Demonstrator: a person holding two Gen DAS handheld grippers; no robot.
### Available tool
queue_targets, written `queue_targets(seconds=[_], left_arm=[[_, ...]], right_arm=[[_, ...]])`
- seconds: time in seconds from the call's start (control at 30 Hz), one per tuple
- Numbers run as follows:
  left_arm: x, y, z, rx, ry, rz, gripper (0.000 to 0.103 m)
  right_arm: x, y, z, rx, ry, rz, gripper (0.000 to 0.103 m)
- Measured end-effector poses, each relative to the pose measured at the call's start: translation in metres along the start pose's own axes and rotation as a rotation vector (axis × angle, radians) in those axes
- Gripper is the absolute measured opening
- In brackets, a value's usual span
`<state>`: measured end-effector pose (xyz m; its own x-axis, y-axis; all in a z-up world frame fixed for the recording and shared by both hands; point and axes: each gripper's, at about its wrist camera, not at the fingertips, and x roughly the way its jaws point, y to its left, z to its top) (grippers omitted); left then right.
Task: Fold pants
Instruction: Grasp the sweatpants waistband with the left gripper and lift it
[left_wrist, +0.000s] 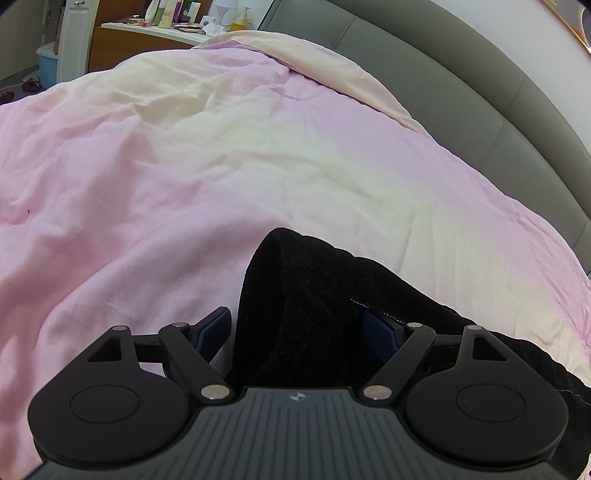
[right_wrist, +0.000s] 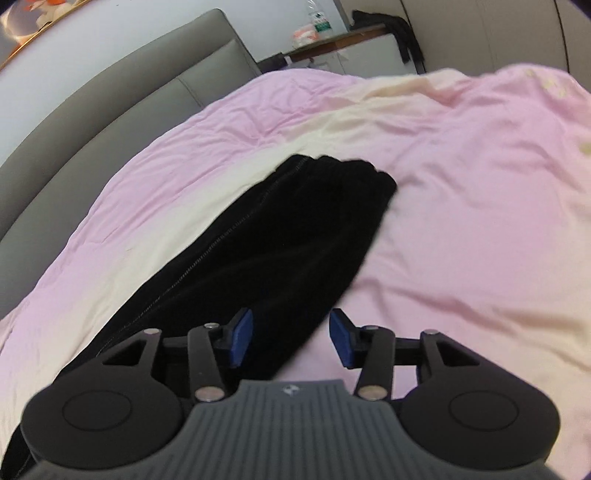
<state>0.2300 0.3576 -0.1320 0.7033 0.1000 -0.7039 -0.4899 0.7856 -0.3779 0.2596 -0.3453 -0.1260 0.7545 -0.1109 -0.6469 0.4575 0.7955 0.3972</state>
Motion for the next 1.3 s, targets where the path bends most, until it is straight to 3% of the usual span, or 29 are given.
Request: queue_targets(seconds=[0.17,0.33,0.47,0.57,0.7,0.83,0.97,1.17,1.23,1.3], left_arm=[[-0.015,0.001,-0.004,-0.036,-0.033,0.005,0.087],[-0.064,0.006,-0.015,-0.043,-0.217,0.055,0.089],[-0.103,0.018,-0.035,-0.173,-0.268,0.028,0.089],[-0.130,0.018,-0.077,-0.186,-0.234,-0.014,0.090],[-0.134,0.011,-0.125,-0.203,-0.083,-0.057,0.091],[-0.118,-0.007,-0.138,-0.168,-0.044,-0.102,0.091],[-0.101,0.002,-0.138,-0.366,-0.029,-0.059,0.091],[-0.088,0.010,-0.142,-0.685,-0.132,-0.014,0.094],[-0.081,0.007,-0.138,-0.720,-0.149,-0.002,0.103],[-0.069,0.002,-0.132,-0.708,-0.136,0.024,0.103]], right_arm=[[-0.052,-0.021,-0.032,0.203,0.099,0.071,0.044],[-0.101,-0.014,-0.045,0.177,0.108,0.186,0.051],[-0.110,-0.017,-0.048,0.263,0.138,0.259,0.052],[-0.124,-0.017,-0.047,0.271,0.131,0.290,0.052],[-0.130,-0.019,-0.048,0.327,0.164,0.353,0.053],[-0.128,-0.021,-0.049,0.395,0.215,0.416,0.053],[-0.131,-0.027,-0.051,0.436,0.244,0.454,0.054],[-0.121,-0.040,-0.050,0.495,0.254,0.483,0.056],[-0.116,-0.042,-0.050,0.511,0.260,0.488,0.056],[-0.112,-0.042,-0.049,0.521,0.267,0.504,0.056]])
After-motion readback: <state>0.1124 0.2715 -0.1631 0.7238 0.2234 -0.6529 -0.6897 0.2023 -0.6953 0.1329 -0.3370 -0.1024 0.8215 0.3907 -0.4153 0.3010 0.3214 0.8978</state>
